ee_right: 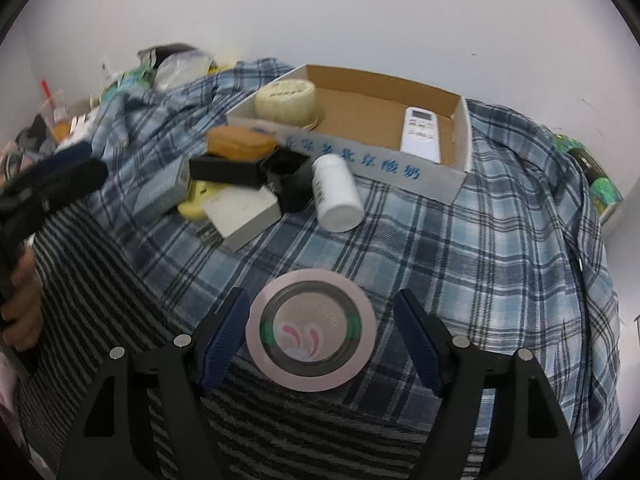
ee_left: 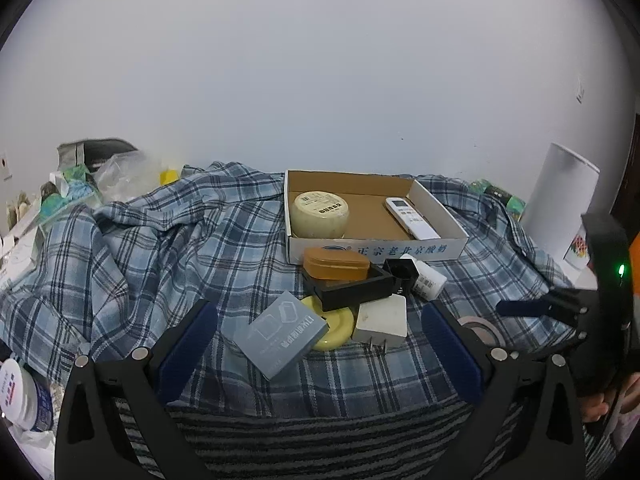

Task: Organize rigid objects
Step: 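Lower the right gripper onto the pink round compact and close it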

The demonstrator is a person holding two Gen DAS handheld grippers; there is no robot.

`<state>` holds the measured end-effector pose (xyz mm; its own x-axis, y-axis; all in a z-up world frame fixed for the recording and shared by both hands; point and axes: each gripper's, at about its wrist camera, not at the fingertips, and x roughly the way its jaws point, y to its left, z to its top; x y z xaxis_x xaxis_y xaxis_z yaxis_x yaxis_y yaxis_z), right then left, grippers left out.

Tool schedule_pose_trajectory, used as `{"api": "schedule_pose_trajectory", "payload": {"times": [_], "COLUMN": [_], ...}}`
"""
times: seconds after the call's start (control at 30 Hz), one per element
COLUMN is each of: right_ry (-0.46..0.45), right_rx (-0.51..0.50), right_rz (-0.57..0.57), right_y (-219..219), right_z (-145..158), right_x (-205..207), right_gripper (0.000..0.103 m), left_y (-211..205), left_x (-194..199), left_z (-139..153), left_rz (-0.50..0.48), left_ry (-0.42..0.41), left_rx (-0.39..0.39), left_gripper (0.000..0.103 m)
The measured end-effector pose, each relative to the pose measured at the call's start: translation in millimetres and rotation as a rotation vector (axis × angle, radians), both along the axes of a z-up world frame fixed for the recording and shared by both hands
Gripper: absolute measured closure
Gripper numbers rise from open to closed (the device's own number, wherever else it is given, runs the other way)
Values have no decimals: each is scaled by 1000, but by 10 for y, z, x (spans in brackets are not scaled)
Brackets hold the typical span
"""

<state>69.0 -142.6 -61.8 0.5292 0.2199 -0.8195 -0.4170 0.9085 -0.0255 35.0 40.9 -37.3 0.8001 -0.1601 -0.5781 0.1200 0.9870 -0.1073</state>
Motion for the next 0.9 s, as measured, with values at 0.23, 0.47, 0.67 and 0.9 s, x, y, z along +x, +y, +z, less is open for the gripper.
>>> {"api": "schedule_pose_trajectory", "payload": {"times": [0.23, 0.47, 0.67, 0.9], "right_ry": [21, 31, 29, 30], "right_rx": [-35, -61, -72, -74], "right_rz": [41, 52, 55, 54], "right_y": [91, 137, 148, 154], "right_z": [-69, -113, -120, -131], "right_x": [-18, 2, -4, -3], "right_gripper": [29, 28, 28, 23], "left_y": [-9, -19, -42, -43], "left_x": [38, 37, 35, 4], "left_z": [-38, -48, -50, -24], "left_rz": [-2, -7, -15, -9], "left_ry": [30, 34, 28, 9], "left_rx": [0, 0, 11, 18], "left_gripper": [0, 0, 0, 0]}}
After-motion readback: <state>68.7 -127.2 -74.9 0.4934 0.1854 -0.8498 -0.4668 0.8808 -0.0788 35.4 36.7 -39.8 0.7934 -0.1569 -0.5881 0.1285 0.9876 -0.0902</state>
